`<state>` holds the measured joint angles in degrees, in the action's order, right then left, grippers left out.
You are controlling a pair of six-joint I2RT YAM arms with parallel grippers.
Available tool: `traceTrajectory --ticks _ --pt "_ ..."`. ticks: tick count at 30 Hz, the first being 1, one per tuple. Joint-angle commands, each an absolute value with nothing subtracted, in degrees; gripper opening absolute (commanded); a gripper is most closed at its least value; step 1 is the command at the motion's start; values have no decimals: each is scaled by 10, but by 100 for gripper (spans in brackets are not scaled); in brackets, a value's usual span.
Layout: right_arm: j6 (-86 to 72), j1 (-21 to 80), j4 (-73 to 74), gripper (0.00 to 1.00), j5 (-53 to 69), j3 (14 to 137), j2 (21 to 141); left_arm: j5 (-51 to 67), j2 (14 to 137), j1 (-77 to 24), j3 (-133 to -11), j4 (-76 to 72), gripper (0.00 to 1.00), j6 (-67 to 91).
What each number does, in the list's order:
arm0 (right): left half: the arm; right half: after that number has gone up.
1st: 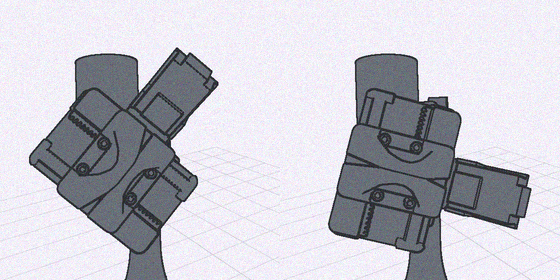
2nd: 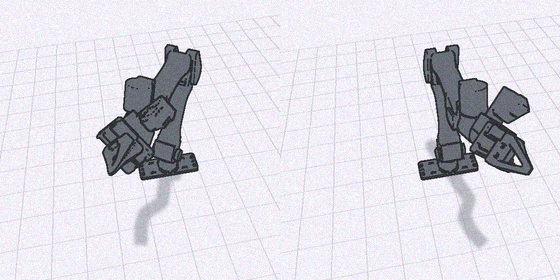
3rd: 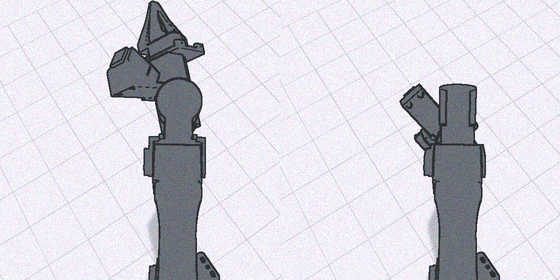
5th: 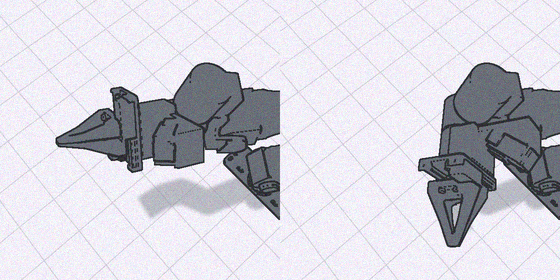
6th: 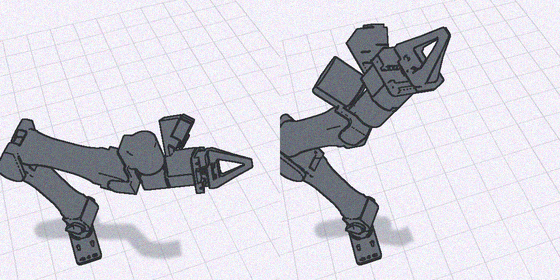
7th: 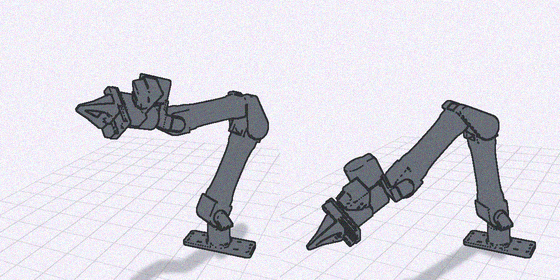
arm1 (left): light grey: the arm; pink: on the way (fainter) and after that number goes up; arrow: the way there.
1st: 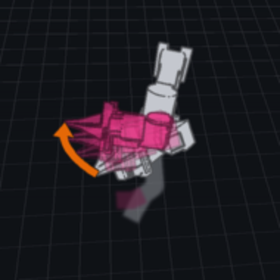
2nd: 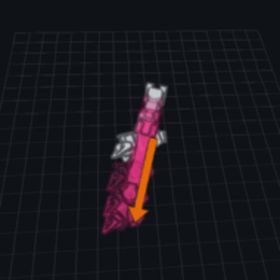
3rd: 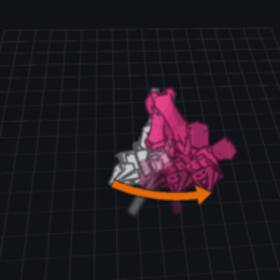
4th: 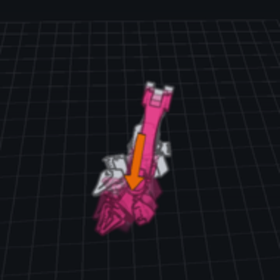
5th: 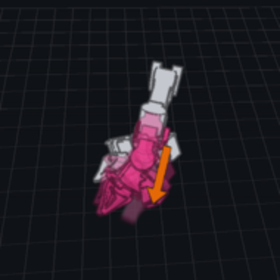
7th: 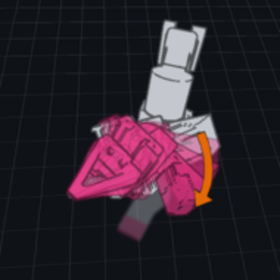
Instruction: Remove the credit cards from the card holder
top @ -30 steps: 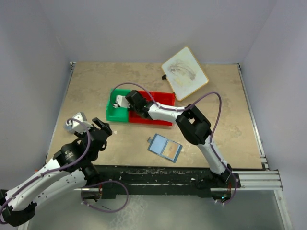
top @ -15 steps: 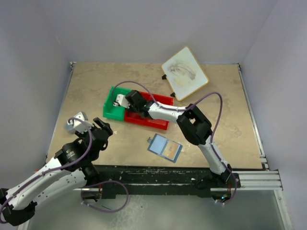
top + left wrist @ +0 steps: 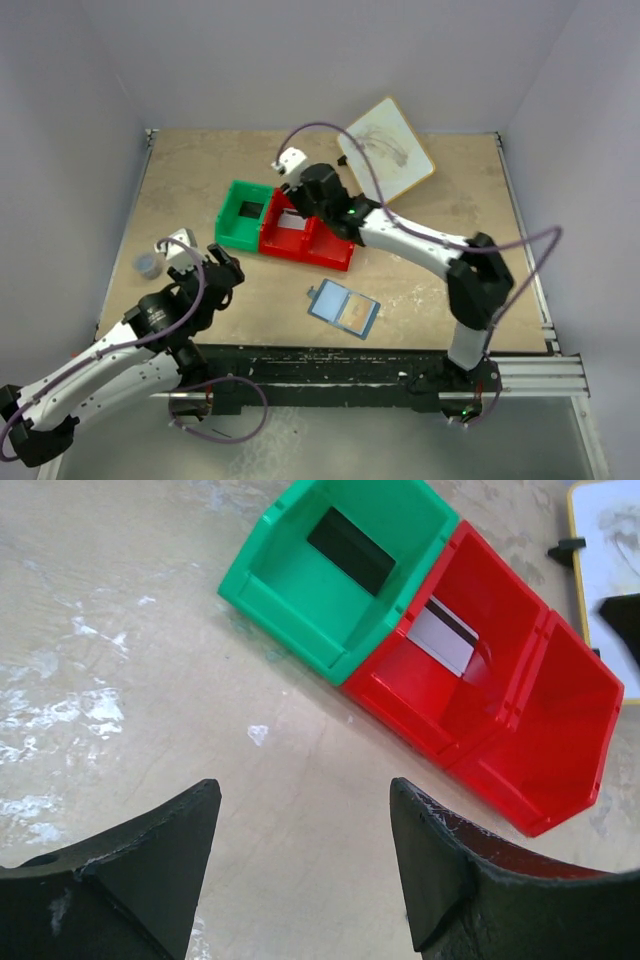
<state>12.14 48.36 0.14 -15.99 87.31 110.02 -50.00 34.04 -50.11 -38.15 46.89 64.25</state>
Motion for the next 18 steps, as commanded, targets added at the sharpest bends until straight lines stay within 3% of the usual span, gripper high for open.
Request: traceTrajectory --ticks 1,5,9,15,18 --pt "-83 478 -68 46 -190 752 922 -437 369 -500 -383 385 67 591" --pt "-308 476 24 49 -227 622 810 -342 408 -500 -363 275 65 540" --pt "-487 475 87 51 -171 477 733 -240 469 -501 -356 188 63 488" --pt "-565 473 111 51 -141 346 657 -147 548 -511 -345 129 63 492" --pt "-540 455 87 56 -131 318 638 -145 572 -542 -335 116 63 511"
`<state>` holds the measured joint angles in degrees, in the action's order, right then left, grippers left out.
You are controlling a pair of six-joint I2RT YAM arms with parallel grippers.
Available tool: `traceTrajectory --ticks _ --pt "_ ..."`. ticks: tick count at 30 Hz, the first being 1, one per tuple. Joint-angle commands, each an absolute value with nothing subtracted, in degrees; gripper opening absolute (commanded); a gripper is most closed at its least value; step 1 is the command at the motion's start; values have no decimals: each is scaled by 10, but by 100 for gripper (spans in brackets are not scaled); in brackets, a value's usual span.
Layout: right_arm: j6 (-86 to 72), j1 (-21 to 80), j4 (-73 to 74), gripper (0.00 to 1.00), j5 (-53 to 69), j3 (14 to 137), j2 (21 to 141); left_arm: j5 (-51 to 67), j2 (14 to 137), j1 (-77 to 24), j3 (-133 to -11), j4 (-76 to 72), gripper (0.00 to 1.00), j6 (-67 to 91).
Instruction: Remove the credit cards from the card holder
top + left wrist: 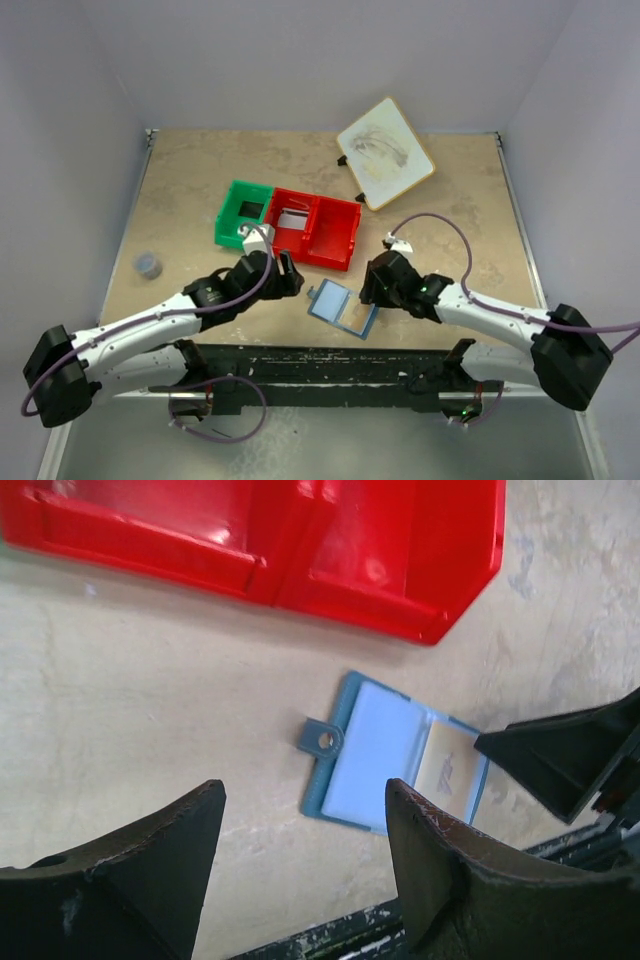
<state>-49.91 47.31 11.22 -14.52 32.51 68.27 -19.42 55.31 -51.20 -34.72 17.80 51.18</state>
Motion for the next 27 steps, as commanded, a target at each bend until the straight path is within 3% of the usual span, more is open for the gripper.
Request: traceTrajectory --ticks 1,6,12,19,27 --pt "-522 440 75 56 -113 314 640 -146 581 -555 -332 112 63 518" --pt "-462 400 39 55 -75 331 687 -144 630 -629 -316 77 63 578" --pt "-458 389 -12 55 11 323 753 -98 674 -649 -268 -44 63 672" --pt "-483 391 -39 54 46 265 727 -89 771 -650 -264 -118 63 729" --pt "-544 448 -109 52 111 212 708 -237 783 -634 -335 17 63 699"
